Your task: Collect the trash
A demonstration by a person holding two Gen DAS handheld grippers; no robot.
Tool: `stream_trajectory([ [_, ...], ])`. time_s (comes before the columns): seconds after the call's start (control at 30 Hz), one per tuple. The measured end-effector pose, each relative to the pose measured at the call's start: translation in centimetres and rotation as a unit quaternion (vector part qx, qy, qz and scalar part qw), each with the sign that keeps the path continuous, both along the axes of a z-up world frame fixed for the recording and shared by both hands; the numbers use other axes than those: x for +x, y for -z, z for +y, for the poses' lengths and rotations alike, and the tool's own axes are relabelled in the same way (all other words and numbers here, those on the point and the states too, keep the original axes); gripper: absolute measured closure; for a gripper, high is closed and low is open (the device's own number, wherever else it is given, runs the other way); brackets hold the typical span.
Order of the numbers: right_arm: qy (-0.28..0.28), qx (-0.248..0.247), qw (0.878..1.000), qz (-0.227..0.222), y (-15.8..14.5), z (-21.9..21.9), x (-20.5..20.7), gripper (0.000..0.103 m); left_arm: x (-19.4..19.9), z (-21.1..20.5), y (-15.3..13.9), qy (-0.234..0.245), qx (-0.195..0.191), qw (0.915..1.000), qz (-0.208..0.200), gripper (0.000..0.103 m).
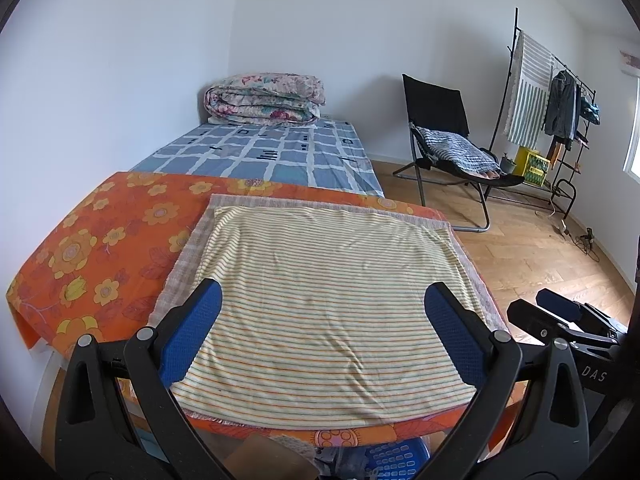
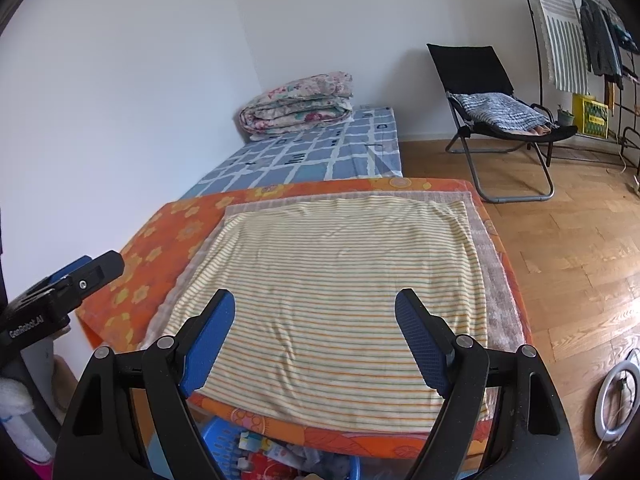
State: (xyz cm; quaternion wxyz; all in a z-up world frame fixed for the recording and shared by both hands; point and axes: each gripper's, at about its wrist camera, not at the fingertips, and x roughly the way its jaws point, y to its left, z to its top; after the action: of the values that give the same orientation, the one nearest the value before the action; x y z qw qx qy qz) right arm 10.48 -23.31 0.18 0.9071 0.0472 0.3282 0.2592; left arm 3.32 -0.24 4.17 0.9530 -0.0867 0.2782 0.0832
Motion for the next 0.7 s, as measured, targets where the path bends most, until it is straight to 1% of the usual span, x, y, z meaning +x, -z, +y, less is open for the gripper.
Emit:
stream_trajectory([
  [0.27,0.000,-0.005,1.000,-0.002,0.19,0.05,0.04,0.021,0.42,-0.28,0.25,-0.005,0.003,1.0000,-0.001,0.000],
  [0.4,0.001,-0.004,1.000,-0.002,0.21,0.01,0.08,0.021,0.50,-0.37,0.50,-0.005,-0.005,1.0000,0.000,0.000],
  [0.57,-0.001,-0.006,1.000,-0.001,0.33,-0.02,0.10,0.021,0.42,-0.49,0.42,0.001,-0.001,1.0000,0.000,0.000],
  [0.7,0.002,-0.004,1.000,-0.003,0.13,-0.54,0.03,0.021,0.05,-0.37,0.22,-0.001,-0.010,0.9999,-0.003,0.000],
])
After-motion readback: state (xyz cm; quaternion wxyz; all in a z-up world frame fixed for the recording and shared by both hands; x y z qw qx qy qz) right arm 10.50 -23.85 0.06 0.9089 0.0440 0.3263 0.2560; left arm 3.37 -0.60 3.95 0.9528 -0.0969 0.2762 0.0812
